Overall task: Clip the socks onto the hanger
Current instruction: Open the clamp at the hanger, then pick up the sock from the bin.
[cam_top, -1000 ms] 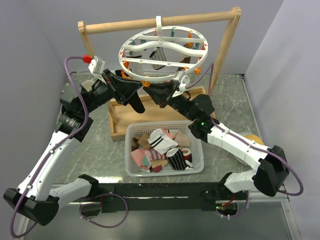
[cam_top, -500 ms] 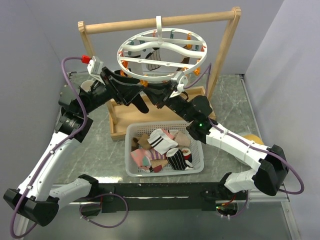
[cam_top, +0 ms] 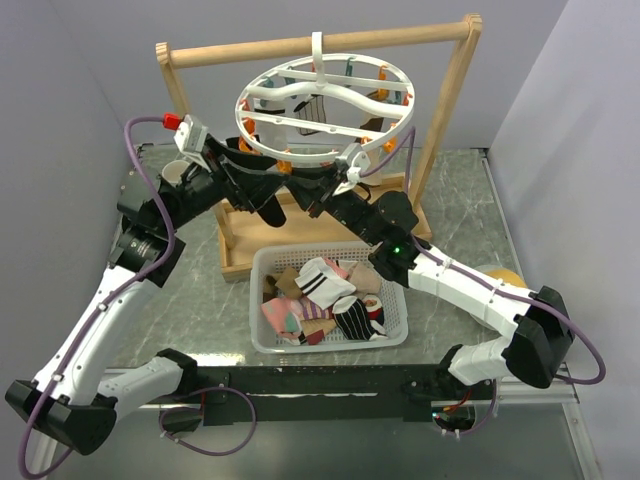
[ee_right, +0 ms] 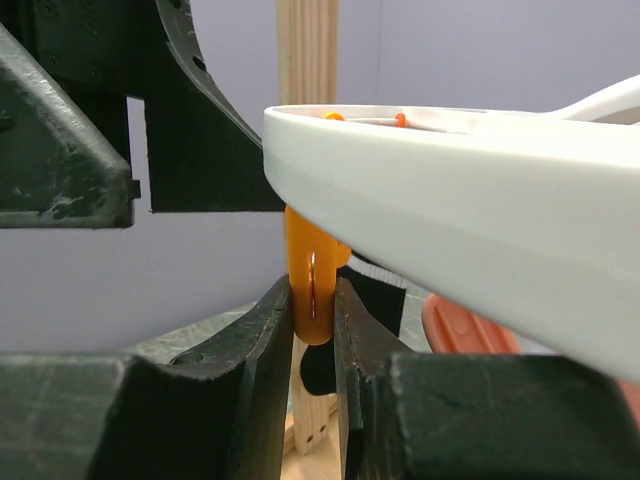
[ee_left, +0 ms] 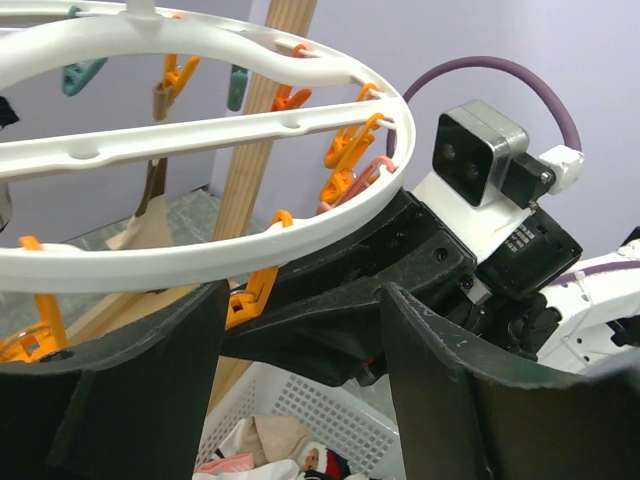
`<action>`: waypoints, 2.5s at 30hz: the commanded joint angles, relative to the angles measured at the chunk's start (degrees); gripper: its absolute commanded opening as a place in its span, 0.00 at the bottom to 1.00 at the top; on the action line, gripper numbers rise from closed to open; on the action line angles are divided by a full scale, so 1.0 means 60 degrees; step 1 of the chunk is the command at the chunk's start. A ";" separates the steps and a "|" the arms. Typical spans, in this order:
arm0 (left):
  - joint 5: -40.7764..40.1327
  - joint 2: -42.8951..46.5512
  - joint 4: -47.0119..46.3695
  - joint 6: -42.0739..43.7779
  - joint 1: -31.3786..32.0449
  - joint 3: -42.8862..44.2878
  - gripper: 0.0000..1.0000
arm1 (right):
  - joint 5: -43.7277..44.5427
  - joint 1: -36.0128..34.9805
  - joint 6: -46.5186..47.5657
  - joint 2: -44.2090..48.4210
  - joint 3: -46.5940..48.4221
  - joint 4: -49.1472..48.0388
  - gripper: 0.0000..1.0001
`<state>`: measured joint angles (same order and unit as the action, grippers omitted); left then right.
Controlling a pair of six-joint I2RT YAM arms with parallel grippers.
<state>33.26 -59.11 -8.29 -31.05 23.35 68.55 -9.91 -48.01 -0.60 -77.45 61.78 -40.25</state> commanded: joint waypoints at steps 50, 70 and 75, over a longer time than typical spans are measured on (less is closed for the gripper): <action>-0.1193 -0.0314 -0.0551 0.0297 -0.0098 0.0278 0.01 | 0.0055 -0.0275 -0.0105 -0.0700 0.1071 0.0014 0.13; -0.0957 0.0008 -0.0229 0.0531 -0.0230 0.0191 0.01 | 0.0773 -0.0260 -0.2154 0.2435 -0.4374 0.1535 0.42; -0.0899 0.0052 -0.0068 0.0561 -0.0289 0.0103 0.01 | 0.1050 -0.0245 -0.3034 0.1763 -0.5476 0.1537 0.43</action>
<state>27.18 -60.23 -7.55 -28.12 22.13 68.53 -5.96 -49.25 -12.93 -64.29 32.34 -32.34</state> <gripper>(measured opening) 0.049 0.424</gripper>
